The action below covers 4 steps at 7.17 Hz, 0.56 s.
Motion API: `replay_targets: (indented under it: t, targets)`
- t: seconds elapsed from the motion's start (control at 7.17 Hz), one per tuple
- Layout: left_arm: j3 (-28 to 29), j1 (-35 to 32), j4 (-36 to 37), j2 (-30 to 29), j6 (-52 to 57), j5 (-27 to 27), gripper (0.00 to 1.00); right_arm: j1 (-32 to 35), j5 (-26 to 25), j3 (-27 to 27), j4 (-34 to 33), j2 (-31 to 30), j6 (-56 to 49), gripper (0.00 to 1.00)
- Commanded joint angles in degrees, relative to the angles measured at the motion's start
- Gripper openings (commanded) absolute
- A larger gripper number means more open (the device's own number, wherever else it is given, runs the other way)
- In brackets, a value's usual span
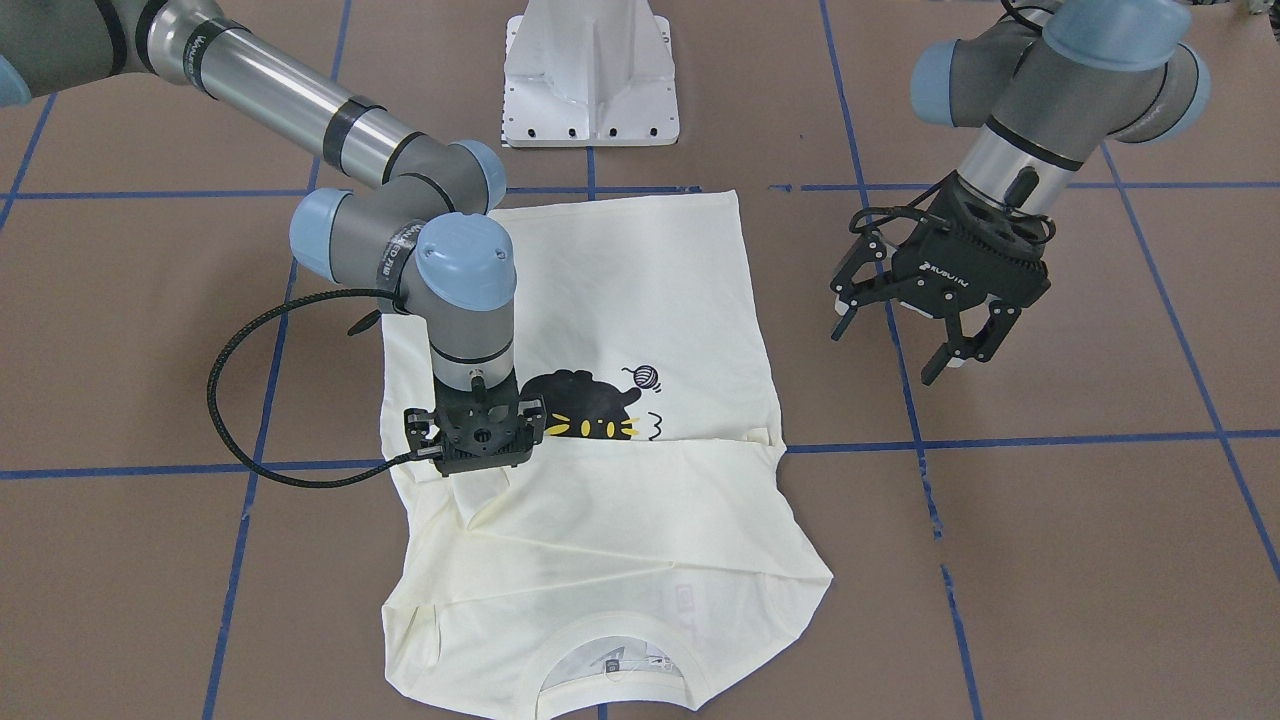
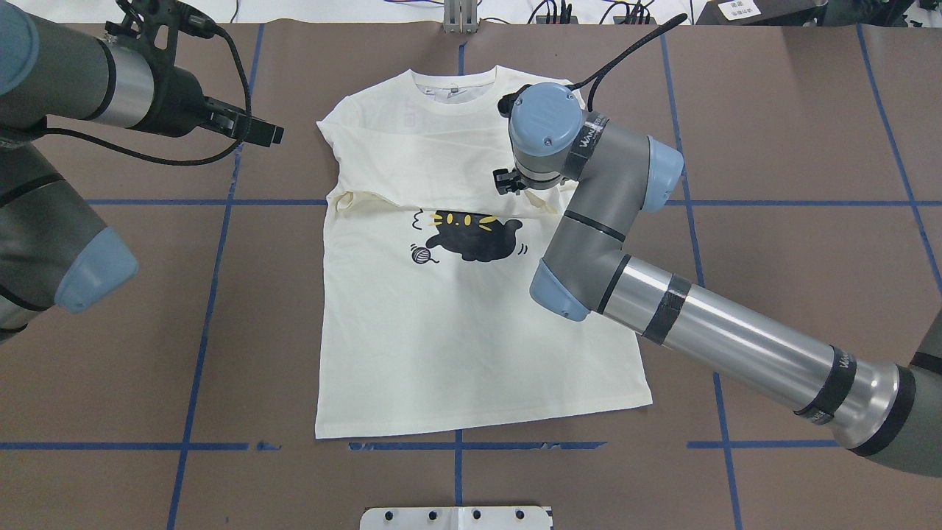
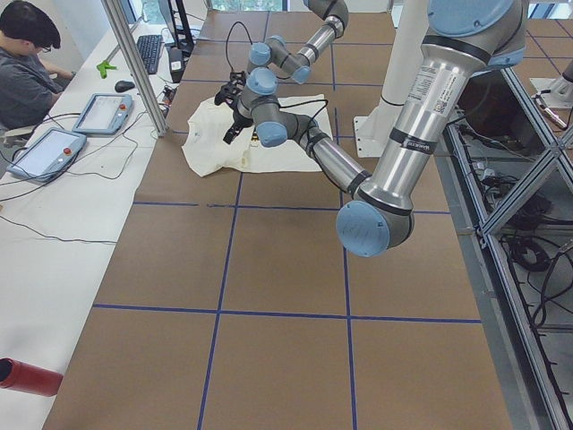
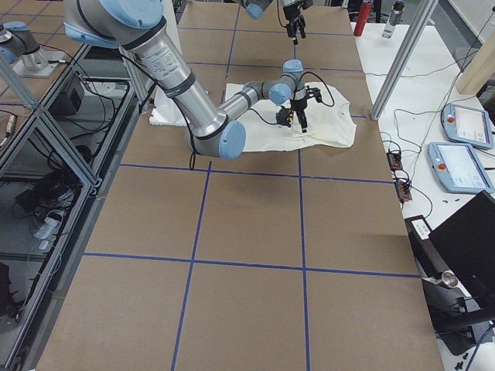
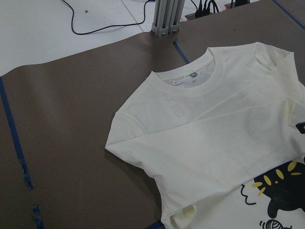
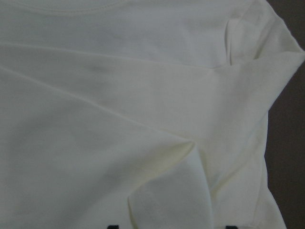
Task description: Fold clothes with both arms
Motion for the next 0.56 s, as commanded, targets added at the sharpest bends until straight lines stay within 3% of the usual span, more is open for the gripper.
replay_targets:
  t: [0.0, 0.42]
  targets:
    - [0.0, 0.0, 0.0, 0.0, 0.0, 0.0, 1.00, -0.1, 0.0, 0.5, -2.5, -0.1, -7.4, 0.78]
    - [0.1, 0.0, 0.0, 0.0, 0.0, -0.1, 1.00, -0.1, 0.0, 1.9, -3.4, -1.3, -14.7, 0.71]
